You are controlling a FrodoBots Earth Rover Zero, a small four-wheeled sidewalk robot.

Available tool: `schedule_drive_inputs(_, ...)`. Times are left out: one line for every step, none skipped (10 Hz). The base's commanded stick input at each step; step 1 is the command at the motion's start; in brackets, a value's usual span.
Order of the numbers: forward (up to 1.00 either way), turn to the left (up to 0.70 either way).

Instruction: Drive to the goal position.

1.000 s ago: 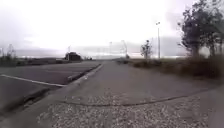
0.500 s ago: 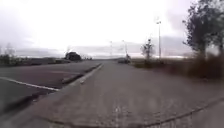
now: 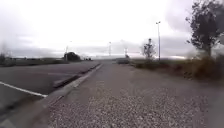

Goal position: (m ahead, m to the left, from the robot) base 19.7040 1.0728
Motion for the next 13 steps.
schedule_drive_inputs(1.0, 0.0)
schedule_drive_inputs(1.0, 0.0)
schedule_drive_inputs(1.0, 0.0)
schedule_drive_inputs(1.0, 0.0)
schedule_drive_inputs(1.0, 0.0)
schedule_drive_inputs(1.0, 0.0)
schedule_drive_inputs(1.0, 0.0)
schedule_drive_inputs(1.0, 0.0)
schedule_drive_inputs(1.0, 0.0)
schedule_drive_inputs(1.0, 0.0)
schedule_drive_inputs(1.0, 0.0)
schedule_drive_inputs(1.0, 0.0)
schedule_drive_inputs(1.0, -0.4)
